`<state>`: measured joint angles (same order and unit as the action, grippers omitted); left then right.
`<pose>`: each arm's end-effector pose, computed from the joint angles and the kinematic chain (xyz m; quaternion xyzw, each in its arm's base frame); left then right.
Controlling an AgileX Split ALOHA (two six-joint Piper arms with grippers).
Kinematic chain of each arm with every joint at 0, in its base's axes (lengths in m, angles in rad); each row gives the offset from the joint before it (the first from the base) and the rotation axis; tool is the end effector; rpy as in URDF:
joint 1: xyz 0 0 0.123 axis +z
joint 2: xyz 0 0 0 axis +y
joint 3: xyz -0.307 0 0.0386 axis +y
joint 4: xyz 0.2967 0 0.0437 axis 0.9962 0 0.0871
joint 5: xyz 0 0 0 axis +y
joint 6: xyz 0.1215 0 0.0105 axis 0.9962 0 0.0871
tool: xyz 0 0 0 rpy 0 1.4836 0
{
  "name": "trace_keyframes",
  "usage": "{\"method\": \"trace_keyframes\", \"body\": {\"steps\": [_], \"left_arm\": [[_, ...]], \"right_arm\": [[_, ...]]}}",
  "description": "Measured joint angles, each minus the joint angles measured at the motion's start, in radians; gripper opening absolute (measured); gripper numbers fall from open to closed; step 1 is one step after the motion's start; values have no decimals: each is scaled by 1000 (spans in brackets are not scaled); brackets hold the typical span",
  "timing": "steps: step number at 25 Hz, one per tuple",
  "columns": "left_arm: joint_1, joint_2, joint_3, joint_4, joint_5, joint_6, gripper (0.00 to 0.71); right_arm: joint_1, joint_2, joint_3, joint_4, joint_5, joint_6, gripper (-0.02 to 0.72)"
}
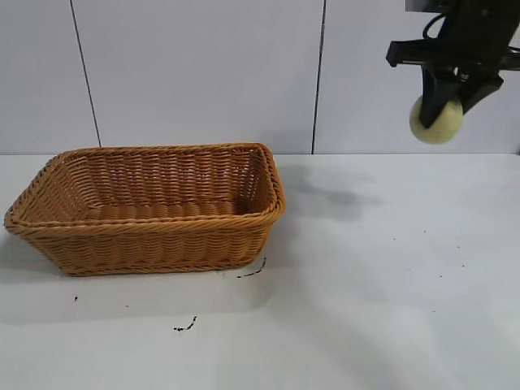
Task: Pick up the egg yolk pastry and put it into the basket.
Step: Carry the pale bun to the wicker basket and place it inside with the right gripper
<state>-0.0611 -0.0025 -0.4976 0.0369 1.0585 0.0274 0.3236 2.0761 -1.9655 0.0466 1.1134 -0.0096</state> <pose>0.0410 0.0014 0.2860 0.0370 0.8517 0.0096 0.5227 0.5040 0.1744 0.2731 -0.1564 0.9637 0.0560 0.2091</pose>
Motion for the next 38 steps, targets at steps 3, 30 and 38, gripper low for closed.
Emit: {"method": "trace_keyframes", "body": {"steps": [3,30,38], "left_arm": [[0,0,0,0,0,0,693],[0,0,0,0,0,0,693],[0,0,0,0,0,0,693]], "right_arm": [[96,42,-87,0,5,10,194],[370,388,-269,-27,-190,75,668],[300,361,-460,-34,-65,82,691]]}}
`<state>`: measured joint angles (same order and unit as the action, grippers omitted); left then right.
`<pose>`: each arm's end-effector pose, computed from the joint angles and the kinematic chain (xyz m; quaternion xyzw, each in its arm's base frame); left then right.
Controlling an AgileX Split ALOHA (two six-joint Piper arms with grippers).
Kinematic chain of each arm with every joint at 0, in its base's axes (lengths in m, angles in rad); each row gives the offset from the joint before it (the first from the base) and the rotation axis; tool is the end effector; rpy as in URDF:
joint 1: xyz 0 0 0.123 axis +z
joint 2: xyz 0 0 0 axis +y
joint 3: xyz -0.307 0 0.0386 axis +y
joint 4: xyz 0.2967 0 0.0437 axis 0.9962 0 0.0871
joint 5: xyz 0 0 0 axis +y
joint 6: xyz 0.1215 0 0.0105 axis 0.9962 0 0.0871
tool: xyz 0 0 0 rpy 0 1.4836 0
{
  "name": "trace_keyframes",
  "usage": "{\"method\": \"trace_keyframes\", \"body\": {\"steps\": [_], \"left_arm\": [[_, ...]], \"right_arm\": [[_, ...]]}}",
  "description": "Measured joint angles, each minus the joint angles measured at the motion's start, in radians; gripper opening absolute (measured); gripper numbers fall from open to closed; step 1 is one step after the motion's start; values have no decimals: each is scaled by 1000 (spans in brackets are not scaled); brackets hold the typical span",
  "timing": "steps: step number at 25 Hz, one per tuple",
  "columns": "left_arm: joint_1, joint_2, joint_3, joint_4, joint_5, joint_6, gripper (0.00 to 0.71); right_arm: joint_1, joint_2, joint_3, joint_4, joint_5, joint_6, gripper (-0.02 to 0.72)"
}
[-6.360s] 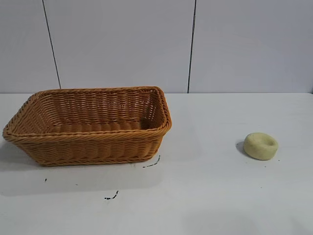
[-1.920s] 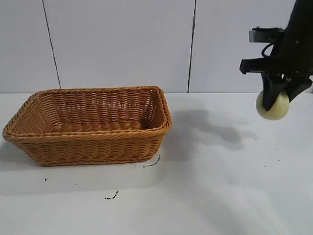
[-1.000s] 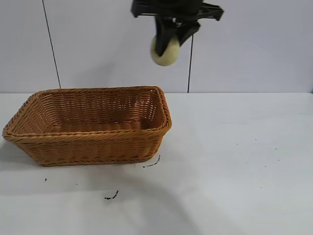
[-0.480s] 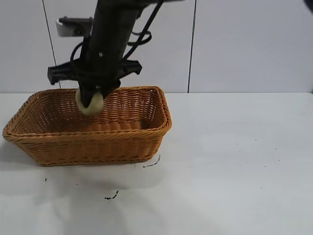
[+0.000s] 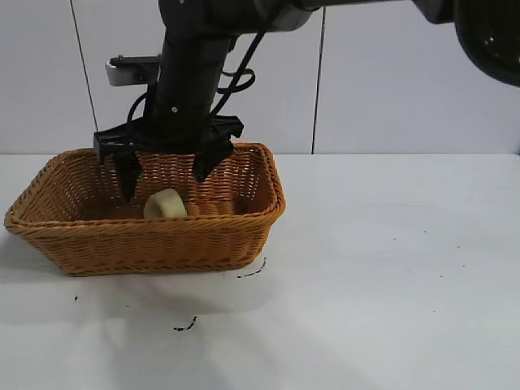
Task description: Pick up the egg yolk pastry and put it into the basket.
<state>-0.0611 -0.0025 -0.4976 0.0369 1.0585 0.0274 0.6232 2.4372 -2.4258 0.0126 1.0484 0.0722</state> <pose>0.0410 0.0014 0.2860 0.0370 0.8517 0.0096 0.5227 0.5065 0.3657 0.2319 -0.2586 0.9199 0.1062 0.2749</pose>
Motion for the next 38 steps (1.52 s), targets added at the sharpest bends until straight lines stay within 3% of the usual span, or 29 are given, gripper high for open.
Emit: {"method": "trace_keyframes", "body": {"steps": [5,12,18,24,29,38], "left_arm": [[0,0,0,0,0,0,693],[0,0,0,0,0,0,693],[0,0,0,0,0,0,693],[0,0,0,0,0,0,693],[0,0,0,0,0,0,693],[0,0,0,0,0,0,693]], "right_arm": [[-146,0,-11,-13,43,4,695],[-377,-1,-12,-90,144,5,695],[-531,-1,-12,-90,158,-13,695],[-582,-9,6,-49,158,-15,695],[-582,-124,183,-35,158,-32,695],[-582,-588,753,-30,157,-34,695]]}}
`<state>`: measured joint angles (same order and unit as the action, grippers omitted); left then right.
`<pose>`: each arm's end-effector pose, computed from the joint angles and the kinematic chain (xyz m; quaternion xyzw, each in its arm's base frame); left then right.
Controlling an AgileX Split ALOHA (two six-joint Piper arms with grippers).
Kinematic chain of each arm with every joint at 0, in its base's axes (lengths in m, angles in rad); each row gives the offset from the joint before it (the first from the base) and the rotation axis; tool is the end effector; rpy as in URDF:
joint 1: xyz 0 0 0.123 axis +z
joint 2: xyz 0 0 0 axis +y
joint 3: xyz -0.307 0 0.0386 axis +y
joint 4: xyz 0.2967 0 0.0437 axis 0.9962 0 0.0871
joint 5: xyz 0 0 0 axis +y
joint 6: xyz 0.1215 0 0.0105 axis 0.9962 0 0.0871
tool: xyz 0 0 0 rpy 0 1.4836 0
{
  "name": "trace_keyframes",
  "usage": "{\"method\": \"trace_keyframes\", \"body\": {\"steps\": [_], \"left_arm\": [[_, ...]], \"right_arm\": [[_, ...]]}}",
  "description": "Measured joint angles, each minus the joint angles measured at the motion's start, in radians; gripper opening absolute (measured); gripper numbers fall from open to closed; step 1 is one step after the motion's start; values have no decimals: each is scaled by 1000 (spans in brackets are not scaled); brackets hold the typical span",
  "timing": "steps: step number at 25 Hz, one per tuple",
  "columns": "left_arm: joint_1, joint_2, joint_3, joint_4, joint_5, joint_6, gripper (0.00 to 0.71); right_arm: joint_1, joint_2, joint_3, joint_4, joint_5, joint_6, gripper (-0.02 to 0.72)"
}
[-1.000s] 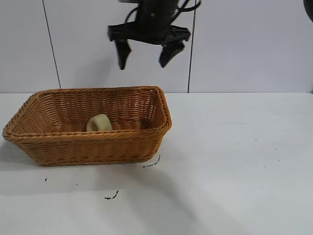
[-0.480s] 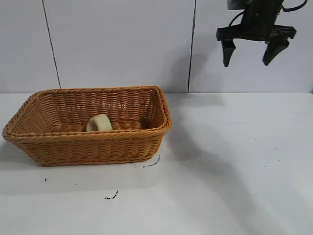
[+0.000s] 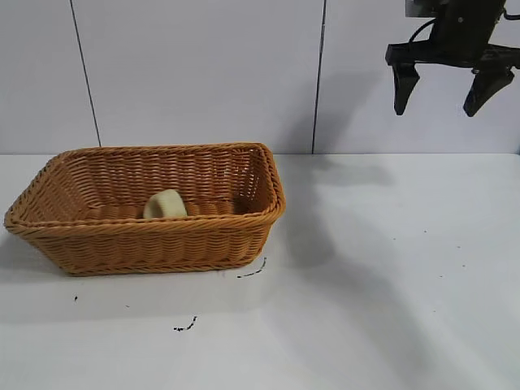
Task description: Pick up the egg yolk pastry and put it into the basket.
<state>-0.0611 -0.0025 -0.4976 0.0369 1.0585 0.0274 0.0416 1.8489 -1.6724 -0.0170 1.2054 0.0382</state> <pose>0.0410 0.0014 0.2860 0.0370 0.8517 0.0096 0.5227 0.4540 0.0170 0.2812 -0.0036 0.9904 -0.0028 0.1378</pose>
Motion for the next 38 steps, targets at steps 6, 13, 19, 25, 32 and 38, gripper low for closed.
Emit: {"method": "trace_keyframes", "body": {"steps": [6,13,19,25,32,38], "left_arm": [[0,0,0,0,0,0,693],[0,0,0,0,0,0,693],[0,0,0,0,0,0,693],[0,0,0,0,0,0,693],[0,0,0,0,0,0,693],[0,0,0,0,0,0,693]], "right_arm": [[0,-413,396,0,1,0,695],[0,-892,817,3,-63,-2,695],[0,-1315,1098,17,-181,-2,695],[0,-1662,1181,22,-183,-2,695],[0,-1852,1183,28,-182,-2,696],[0,-1855,1183,33,-182,-2,696]]}}
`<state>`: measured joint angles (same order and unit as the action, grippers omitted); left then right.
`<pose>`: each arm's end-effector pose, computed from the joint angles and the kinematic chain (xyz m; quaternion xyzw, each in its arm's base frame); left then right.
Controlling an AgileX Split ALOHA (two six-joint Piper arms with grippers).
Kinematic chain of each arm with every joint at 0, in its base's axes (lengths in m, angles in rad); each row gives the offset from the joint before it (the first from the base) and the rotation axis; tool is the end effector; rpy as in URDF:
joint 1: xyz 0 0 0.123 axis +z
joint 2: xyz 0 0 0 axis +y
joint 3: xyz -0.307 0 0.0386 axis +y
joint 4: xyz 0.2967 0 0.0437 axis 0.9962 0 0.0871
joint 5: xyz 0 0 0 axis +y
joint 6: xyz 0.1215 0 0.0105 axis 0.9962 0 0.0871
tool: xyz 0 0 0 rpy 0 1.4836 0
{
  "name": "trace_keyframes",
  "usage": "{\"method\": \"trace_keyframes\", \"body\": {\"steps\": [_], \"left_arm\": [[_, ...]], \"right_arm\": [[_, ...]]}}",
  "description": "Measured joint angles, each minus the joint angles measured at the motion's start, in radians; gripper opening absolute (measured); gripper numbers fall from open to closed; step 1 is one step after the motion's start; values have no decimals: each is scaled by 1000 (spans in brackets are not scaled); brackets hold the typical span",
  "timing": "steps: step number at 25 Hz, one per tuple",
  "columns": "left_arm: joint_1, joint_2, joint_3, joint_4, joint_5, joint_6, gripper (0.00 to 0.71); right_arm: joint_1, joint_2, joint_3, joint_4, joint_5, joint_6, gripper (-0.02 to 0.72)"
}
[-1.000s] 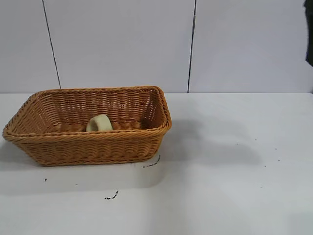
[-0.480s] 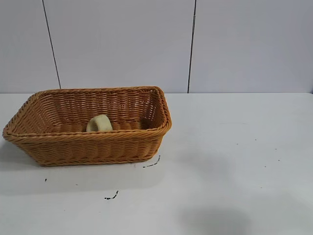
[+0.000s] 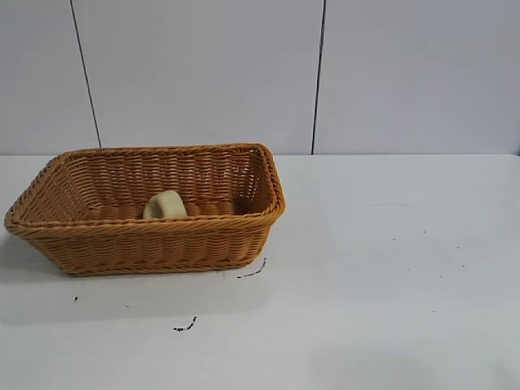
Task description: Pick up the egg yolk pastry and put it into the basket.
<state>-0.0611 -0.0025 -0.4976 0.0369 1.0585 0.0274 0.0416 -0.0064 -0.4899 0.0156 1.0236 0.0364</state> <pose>0.0410 0.0014 0.2860 0.0370 0.8517 0.0096 0.5227 0.0430 0.0034 0.2873 -0.0023 0.8444 0.0287 0.5350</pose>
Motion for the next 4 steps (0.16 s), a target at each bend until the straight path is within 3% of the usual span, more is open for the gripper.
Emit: {"method": "trace_keyframes", "body": {"steps": [4], "left_arm": [[0,0,0,0,0,0,693]], "right_arm": [[0,0,0,1,-1,0,696]]}}
